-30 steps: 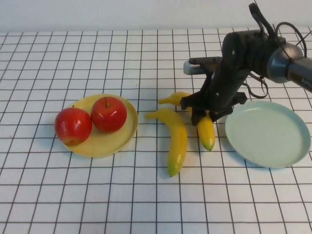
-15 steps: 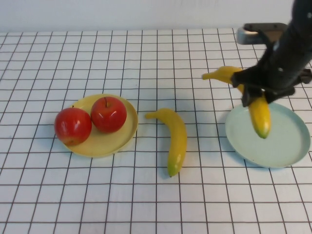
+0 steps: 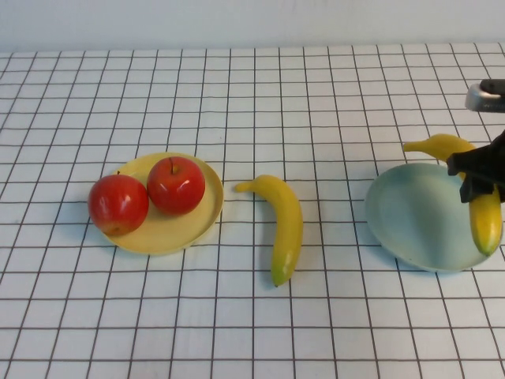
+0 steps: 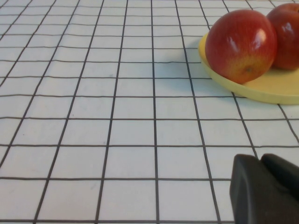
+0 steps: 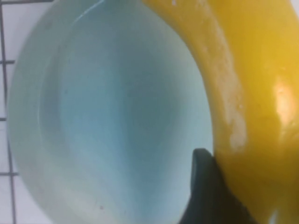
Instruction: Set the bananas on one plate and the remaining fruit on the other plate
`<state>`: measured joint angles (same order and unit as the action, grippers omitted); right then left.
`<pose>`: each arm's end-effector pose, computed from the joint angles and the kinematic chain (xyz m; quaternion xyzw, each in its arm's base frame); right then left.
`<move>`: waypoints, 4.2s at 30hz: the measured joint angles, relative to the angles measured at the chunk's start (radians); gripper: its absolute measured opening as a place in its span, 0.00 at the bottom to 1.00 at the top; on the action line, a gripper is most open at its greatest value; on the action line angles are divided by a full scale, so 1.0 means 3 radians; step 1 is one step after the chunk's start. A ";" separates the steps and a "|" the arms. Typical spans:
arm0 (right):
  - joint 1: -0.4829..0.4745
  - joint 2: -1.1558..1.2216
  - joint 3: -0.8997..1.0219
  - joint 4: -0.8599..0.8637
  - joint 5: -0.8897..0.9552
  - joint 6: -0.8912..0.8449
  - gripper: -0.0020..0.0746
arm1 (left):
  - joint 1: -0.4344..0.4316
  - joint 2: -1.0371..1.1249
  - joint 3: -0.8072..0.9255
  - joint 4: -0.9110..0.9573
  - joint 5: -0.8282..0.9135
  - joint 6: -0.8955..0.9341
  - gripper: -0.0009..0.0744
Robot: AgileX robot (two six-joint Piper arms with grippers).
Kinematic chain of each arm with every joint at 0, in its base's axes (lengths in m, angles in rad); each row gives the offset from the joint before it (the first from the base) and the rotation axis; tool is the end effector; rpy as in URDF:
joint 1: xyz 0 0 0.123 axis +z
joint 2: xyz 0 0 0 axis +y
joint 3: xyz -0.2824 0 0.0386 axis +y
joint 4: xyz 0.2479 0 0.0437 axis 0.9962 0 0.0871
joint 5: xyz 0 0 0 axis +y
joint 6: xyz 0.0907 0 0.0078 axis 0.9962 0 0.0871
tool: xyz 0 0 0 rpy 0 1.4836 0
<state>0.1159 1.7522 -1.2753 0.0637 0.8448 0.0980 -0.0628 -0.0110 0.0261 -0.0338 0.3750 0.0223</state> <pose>0.3563 0.0458 0.2330 0.0080 0.9855 0.0447 0.1634 0.0524 -0.0044 0.1712 0.0253 0.8052 -0.0263 0.5918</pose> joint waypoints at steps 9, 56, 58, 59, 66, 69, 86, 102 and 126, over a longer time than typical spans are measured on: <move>-0.0008 0.0229 0.0000 0.0034 -0.0016 -0.0107 0.69 | 0.0000 0.0000 0.0000 0.0000 0.0000 0.0000 0.01; 0.1677 0.1533 -0.2219 0.0002 0.1213 0.0543 0.46 | 0.0000 0.0000 0.0000 0.0000 0.0000 0.0000 0.01; 0.1644 0.1379 -0.2219 -0.0046 0.1235 0.0543 0.46 | 0.0000 0.0000 0.0000 0.0000 0.0000 0.0000 0.01; 0.1612 0.1292 -0.2219 -0.0080 0.1244 0.0543 0.46 | 0.0000 0.0000 0.0000 0.0000 0.0000 0.0000 0.01; 0.1292 0.0725 -0.1906 -0.0368 0.1259 0.0536 0.46 | 0.0000 0.0000 0.0000 0.0000 0.0000 0.0000 0.01; 0.1090 0.0568 -0.1562 -0.0399 0.1267 0.0478 0.46 | 0.0000 0.0000 0.0000 0.0000 0.0000 0.0000 0.01; 0.0573 0.0526 -0.0525 -0.0181 0.0670 0.0169 0.57 | 0.0000 0.0000 0.0000 0.0000 0.0000 0.0000 0.01; 0.1085 -0.1361 0.0808 -0.0046 -0.0702 0.0400 0.05 | 0.0000 0.0000 0.0000 0.0000 0.0000 0.0000 0.01; 0.1235 -0.4605 0.3321 -0.0448 -0.2127 0.0446 0.01 | 0.0000 0.0000 0.0000 0.0000 0.0000 0.0000 0.01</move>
<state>0.4864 0.3708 -0.2791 -0.0707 0.2068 0.2318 -0.0628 -0.0110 0.0261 -0.0338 0.3750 0.0223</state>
